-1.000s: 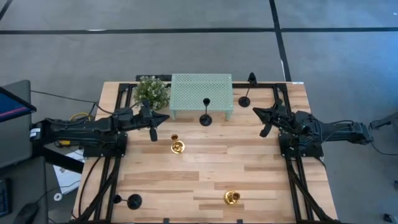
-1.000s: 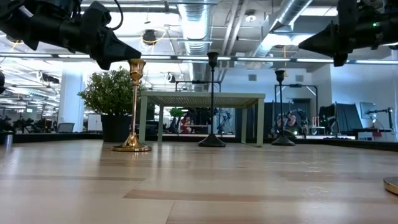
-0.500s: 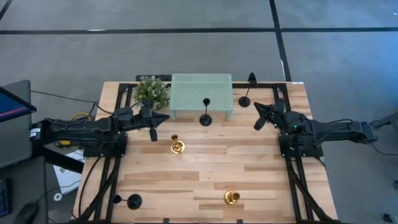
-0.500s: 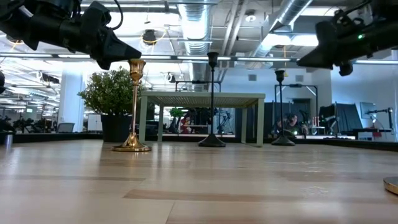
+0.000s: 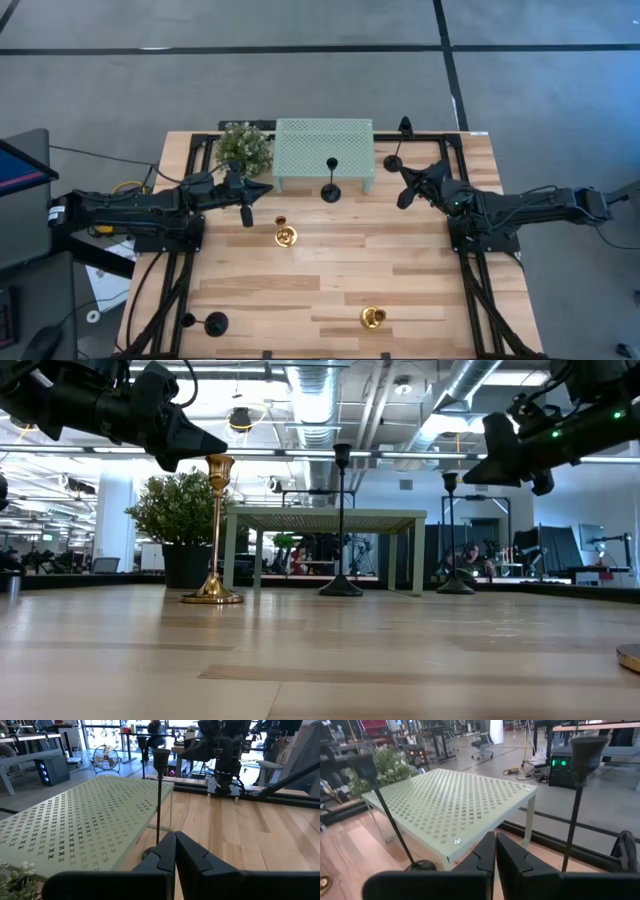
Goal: Pick & Place candle stick holders
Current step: Put the top right black candle holder on the shelf
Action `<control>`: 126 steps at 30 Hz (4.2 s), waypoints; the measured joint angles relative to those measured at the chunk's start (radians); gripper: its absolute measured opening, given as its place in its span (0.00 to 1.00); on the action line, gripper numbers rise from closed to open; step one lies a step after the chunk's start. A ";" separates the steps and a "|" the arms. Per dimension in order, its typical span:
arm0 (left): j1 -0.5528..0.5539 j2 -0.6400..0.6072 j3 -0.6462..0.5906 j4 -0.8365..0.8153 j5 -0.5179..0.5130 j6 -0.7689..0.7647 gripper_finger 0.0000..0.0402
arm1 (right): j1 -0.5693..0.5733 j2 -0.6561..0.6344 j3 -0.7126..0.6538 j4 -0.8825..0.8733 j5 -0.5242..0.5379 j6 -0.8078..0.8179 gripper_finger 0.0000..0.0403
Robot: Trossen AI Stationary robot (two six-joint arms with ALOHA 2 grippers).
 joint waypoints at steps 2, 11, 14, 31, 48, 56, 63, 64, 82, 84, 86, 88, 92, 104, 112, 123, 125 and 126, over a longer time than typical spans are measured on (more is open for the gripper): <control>0.000 0.000 0.000 0.000 0.000 0.000 0.02 | -0.002 0.031 0.000 0.026 0.001 0.000 0.05; 0.000 0.000 0.000 0.000 0.000 0.000 0.02 | -0.103 0.132 0.000 0.153 0.033 0.000 0.25; 0.000 0.000 0.000 0.000 0.000 0.000 0.02 | -0.150 0.161 0.000 0.180 0.035 0.000 0.31; 0.000 0.000 0.000 0.000 0.000 0.000 0.02 | -0.288 0.383 0.000 0.393 0.023 0.060 0.62; 0.000 0.000 0.000 0.000 0.000 0.000 0.02 | -0.405 0.647 0.000 0.725 0.023 0.039 0.62; 0.000 0.000 0.000 0.000 0.000 0.000 0.02 | -0.407 0.785 0.073 0.784 0.023 -0.075 0.62; 0.000 0.000 0.000 0.000 0.000 0.000 0.02 | -0.411 0.881 0.171 0.788 0.023 -0.164 0.62; 0.000 0.000 0.000 0.000 0.000 0.000 0.02 | -0.412 0.887 0.178 0.787 0.026 -0.166 0.62; 0.000 0.000 0.000 0.000 0.000 0.000 0.02 | -0.404 0.780 0.178 0.621 0.196 -0.218 0.62; 0.000 0.000 0.000 -0.001 0.000 0.000 0.02 | -0.404 0.761 0.178 0.596 0.198 -0.218 0.62; 0.000 0.000 0.000 0.000 0.000 0.000 0.02 | -0.404 0.744 0.178 0.575 0.198 -0.215 0.60; 0.000 0.000 0.000 0.000 0.000 0.000 0.02 | -0.404 0.732 0.178 0.561 0.198 -0.210 0.56; 0.000 0.000 0.000 0.000 0.000 0.000 0.02 | -0.404 0.724 0.178 0.551 0.197 -0.211 0.41; 0.000 0.000 0.000 -0.001 0.000 0.000 0.02 | -0.402 0.723 0.178 0.546 0.193 -0.241 0.02; 0.000 0.000 0.000 0.000 0.000 0.000 0.02 | -0.402 0.586 0.177 0.516 0.141 -0.274 0.01; 0.000 0.000 0.000 0.000 0.000 0.000 0.02 | -0.405 0.260 0.351 0.147 -0.119 -0.321 0.00; 0.000 0.000 0.000 0.000 0.000 0.000 0.02 | -0.405 0.252 0.425 0.071 -0.151 -0.344 0.00; 0.000 0.000 0.000 0.000 0.000 0.000 0.02 | -0.405 0.255 0.462 0.040 -0.166 -0.360 0.00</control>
